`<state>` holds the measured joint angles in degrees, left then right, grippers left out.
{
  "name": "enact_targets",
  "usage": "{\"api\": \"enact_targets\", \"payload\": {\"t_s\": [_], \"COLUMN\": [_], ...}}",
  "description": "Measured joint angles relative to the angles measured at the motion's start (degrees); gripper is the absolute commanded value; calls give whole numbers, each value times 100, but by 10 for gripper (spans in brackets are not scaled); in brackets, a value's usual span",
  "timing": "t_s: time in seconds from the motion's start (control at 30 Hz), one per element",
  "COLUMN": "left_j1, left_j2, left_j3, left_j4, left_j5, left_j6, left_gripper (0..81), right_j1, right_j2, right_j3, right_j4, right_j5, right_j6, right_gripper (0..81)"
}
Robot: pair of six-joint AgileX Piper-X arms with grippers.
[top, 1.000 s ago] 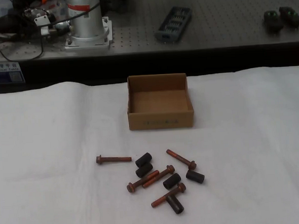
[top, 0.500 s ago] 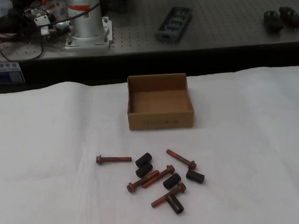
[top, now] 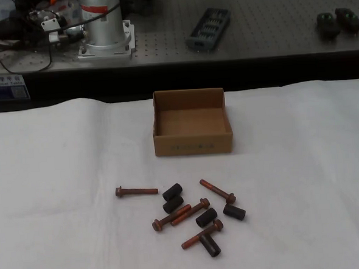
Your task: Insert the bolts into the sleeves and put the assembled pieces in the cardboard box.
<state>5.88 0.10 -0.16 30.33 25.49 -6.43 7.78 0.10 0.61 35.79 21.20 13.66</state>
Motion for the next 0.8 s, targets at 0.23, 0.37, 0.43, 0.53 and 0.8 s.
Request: {"api": "enact_targets", "payload": {"t_s": [0.23,0.37,0.43,0.53,0.8], "left_j1": [0,0,0,0,0], "left_j2": [0,0,0,0,0], "left_j3": [0,0,0,0,39], "left_j4": [0,0,0,0,-199], "left_j5": [-10,-14,-14,51,872], "left_j6": [0,0,0,0,-571], "left_gripper": [389,389,389,389,389], "right_j1": [0,0,0,0,0], "right_j2": [0,0,0,0,0], "right_j3": [0,0,0,0,0], "right_j4": [0,0,0,-14,-309], "right_j5": [0,0,0,0,-33], "right_j6": [0,0,0,0,383], "right_gripper": [349,349,349,349,349]}}
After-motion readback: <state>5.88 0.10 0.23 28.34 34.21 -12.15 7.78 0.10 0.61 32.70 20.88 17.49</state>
